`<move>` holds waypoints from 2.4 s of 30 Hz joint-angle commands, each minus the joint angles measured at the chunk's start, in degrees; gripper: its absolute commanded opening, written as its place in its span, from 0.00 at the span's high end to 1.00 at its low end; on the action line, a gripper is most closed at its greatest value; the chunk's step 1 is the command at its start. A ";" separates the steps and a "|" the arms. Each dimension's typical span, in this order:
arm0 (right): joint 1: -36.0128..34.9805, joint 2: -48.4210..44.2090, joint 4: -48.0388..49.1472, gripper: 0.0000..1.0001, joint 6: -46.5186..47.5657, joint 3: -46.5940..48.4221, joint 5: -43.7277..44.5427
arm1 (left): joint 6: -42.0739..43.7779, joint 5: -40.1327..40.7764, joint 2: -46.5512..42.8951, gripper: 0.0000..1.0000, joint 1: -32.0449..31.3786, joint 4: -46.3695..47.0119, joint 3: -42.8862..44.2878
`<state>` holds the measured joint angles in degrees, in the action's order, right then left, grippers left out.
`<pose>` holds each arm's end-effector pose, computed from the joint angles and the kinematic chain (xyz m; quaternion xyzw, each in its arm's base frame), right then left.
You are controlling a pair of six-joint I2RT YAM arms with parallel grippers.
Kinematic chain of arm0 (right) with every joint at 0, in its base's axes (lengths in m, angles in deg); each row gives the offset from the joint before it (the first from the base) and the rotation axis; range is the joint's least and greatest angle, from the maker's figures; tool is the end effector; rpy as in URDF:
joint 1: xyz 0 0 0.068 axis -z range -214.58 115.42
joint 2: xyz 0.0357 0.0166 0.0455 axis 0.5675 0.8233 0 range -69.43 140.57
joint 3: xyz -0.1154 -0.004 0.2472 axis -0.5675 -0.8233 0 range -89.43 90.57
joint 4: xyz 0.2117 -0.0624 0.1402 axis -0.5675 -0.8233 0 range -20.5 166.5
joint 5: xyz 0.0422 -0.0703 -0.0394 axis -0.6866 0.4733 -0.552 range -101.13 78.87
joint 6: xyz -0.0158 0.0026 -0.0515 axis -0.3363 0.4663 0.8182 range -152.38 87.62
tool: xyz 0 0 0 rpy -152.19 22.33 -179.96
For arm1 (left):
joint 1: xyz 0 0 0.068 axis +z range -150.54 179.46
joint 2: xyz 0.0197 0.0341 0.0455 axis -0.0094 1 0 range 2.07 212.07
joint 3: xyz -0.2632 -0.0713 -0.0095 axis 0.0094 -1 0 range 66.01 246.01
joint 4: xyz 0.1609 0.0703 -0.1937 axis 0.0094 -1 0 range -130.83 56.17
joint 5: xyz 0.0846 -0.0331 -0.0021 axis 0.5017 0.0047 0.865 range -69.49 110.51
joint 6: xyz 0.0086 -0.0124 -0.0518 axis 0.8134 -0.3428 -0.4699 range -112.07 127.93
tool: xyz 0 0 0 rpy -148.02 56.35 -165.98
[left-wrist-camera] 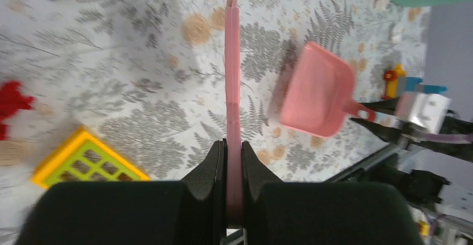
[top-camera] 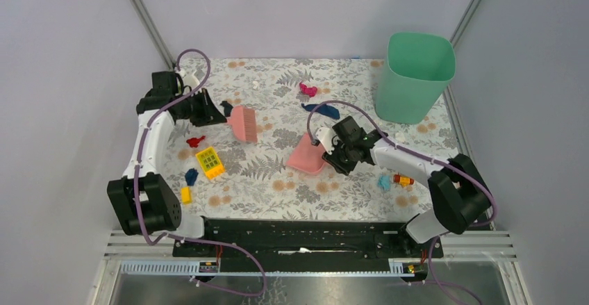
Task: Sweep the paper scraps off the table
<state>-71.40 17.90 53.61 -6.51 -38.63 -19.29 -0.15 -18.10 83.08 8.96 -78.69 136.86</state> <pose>0.2338 0.1814 0.1855 -0.5166 0.8119 0.0934 0.2553 0.2885 0.0257 0.3067 -0.0393 0.9048 -0.3118 0.2874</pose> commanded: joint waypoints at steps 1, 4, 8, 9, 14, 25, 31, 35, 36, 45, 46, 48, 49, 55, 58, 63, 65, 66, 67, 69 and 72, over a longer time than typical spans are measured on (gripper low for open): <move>-0.50 -6.72 -7.08 0.91 -0.46 6.99 -0.89 | 6.77 5.23 1.55 1.00 -0.05 -2.54 10.82; 0.37 -9.16 -11.08 1.00 -1.98 9.73 -2.15 | 9.04 8.24 2.90 1.00 0.04 -4.75 16.25; 6.27 -11.47 -13.66 1.00 -6.65 14.02 -3.50 | 8.40 6.62 3.92 1.00 -0.03 -5.24 18.73; 8.32 -11.58 -14.24 1.00 -7.97 15.66 -3.64 | 8.20 4.79 4.23 1.00 -0.02 -5.19 18.69; 15.46 -11.79 -16.82 1.00 -13.22 26.47 -3.67 | 5.09 -5.96 5.67 1.00 -2.89 -3.71 15.89; 19.66 -11.70 -13.33 1.00 -19.51 37.82 5.71 | 4.55 -25.88 10.30 1.00 -25.59 3.02 6.68; 19.84 -11.86 -14.02 1.00 -17.51 39.46 10.02 | 5.14 -28.71 17.66 1.00 -35.38 4.52 8.34; 20.90 -11.38 -14.00 1.00 -16.85 40.51 9.79 | 6.05 -29.66 23.23 1.00 -41.93 6.03 11.37; 20.99 -11.25 -14.47 1.00 -16.26 40.71 9.36 | 4.70 -30.33 24.37 1.00 -43.48 7.90 12.15; 21.67 -12.80 -28.30 1.00 -10.25 42.68 13.70 | -16.97 -27.67 34.65 1.00 -53.80 30.27 15.07; 21.93 -13.39 -29.56 1.00 -10.29 42.56 14.69 | -21.59 -27.13 35.23 1.00 -53.92 35.80 13.92; 22.76 -14.68 -30.57 1.00 -10.55 41.24 15.71 | -30.77 -25.64 36.25 1.00 -53.94 47.63 11.06; 23.10 -15.40 -30.70 1.00 -10.57 40.43 16.00 | -34.88 -24.78 36.99 1.00 -53.90 52.74 10.08; 25.24 -17.29 -31.38 1.00 -10.88 38.40 17.08 | -46.32 -18.46 45.94 1.00 -54.61 59.22 12.25; 25.96 -17.46 -31.86 1.00 -10.67 38.74 17.79 | -46.29 -15.92 47.91 1.00 -54.67 56.07 13.60; 26.20 -17.35 -31.91 1.00 -10.54 38.56 16.27 | -39.63 -12.04 44.70 1.00 -52.01 47.19 12.86; 26.19 -17.53 -32.22 1.00 -9.44 38.22 13.71 | -36.58 -10.80 41.77 1.00 -49.37 43.52 11.24; 26.18 -17.92 -32.63 1.00 -8.60 37.75 11.66 | -35.18 -9.98 39.91 1.00 -47.49 41.23 10.11; 26.18 -18.20 -33.14 1.00 -7.94 37.40 10.72 | -33.46 -9.01 38.20 1.00 -45.54 39.10 8.85; 26.21 -18.08 -35.93 1.00 -4.86 37.33 8.49 | -29.50 -6.38 33.84 1.00 -40.80 33.89 6.70; 26.08 -17.17 -41.53 0.99 0.77 37.58 4.27 | -24.43 -3.32 29.11 1.00 -32.93 27.75 4.05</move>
<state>-45.39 1.22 18.90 -13.16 -1.08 -8.87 -33.79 -29.44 120.30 -34.34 -40.66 143.76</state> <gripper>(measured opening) 0.374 0.107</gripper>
